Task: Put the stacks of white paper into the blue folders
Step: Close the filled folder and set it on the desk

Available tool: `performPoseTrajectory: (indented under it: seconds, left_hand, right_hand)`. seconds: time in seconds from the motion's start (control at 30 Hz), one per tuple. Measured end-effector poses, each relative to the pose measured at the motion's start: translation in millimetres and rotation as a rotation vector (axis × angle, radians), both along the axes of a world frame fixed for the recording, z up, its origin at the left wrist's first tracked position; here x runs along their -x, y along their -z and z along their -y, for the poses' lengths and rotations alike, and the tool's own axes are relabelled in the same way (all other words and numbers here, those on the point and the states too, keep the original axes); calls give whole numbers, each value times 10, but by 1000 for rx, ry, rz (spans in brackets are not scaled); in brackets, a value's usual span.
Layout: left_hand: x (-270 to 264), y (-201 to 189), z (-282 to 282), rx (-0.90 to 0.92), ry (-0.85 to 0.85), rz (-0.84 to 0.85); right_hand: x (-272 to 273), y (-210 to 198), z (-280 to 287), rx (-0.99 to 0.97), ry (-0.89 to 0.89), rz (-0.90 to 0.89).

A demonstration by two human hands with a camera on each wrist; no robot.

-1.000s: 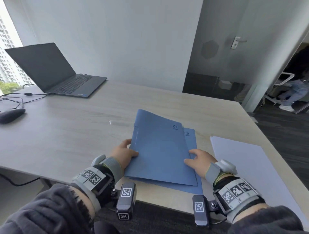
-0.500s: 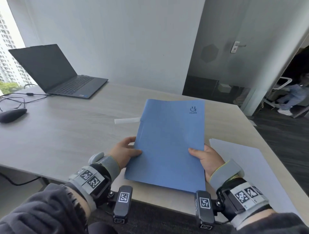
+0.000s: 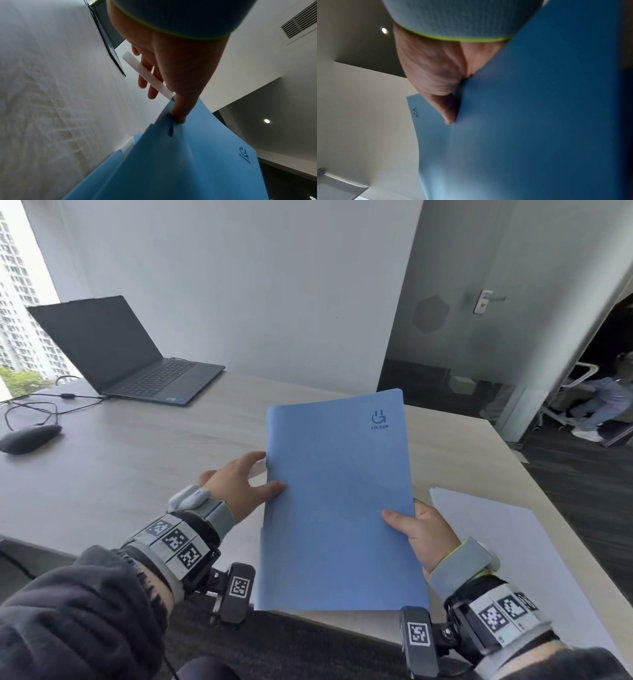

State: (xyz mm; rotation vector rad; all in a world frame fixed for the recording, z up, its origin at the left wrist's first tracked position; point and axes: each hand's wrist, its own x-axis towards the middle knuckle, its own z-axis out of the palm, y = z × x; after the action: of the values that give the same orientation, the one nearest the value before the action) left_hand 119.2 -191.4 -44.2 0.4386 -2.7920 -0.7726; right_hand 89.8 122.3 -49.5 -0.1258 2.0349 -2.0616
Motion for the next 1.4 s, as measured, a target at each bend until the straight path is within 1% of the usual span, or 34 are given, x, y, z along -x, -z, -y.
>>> performPoseTrajectory:
  seconds: [0.17, 0.33, 0.43, 0.6, 0.73, 0.87, 1.0, 1.07, 1.13, 1.17, 1.27, 1.3, 1.4]
  left_hand:
    - [-59, -5, -70, -108, 84, -8]
    - [-60, -6, -54, -193, 103, 10]
    - [-39, -6, -7, -210, 106, 31]
    - [-48, -44, 8, -292, 104, 18]
    - [-77, -76, 34, -252, 97, 56]
    - [-84, -98, 58, -194, 106, 109]
    - [-86, -70, 14, -214, 94, 122]
    - [-93, -32, -27, -307, 89, 127]
    - [-103, -5, -83, -443, 71, 128]
    - [-104, 4, -119, -540, 56, 127]
    - [-116, 8, -256, -924, 9, 85]
    - [-131, 1, -296, -1011, -10, 62]
    - [-140, 41, -356, -1143, -75, 5]
  right_hand:
    - [1, 4, -22, -1, -14, 5]
    - [-5, 11, -41, 5, -17, 8]
    - [12, 10, -54, 20, -22, 18]
    - [22, 2, -62, 33, -68, 31]
    - [18, -18, -67, 5, -112, 9]
    - [25, -19, -52, -11, -114, -12]
    - [22, -1, -45, -13, -93, -21]
    - [19, 1, -35, -1, -86, -16]
    - [14, -1, -27, 17, -74, -10]
    - [14, 4, -25, 23, -69, -6]
    - [19, 33, -31, 42, -60, 14]
    - [21, 41, -32, 53, -56, 27]
    - [12, 36, -34, 71, -48, 39]
